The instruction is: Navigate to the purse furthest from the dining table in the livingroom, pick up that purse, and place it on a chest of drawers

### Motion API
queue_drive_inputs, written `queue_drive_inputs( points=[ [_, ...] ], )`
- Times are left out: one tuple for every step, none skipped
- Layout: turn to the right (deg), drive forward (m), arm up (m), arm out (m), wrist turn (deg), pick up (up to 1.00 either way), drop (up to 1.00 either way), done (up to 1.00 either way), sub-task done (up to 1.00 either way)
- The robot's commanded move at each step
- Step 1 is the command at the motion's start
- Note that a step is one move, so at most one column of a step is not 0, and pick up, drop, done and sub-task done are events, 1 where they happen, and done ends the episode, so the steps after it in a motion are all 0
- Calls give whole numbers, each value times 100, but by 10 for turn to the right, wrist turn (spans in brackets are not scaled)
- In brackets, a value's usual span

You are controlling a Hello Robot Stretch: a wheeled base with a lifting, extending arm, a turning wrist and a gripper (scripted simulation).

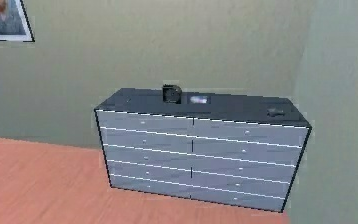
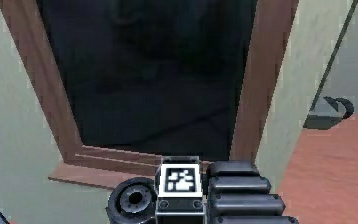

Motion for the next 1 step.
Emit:
queue_drive_inputs(
  points=[
    [0, 15, 0, 0, 0, 0, 0, 0, 0]
  ],
)
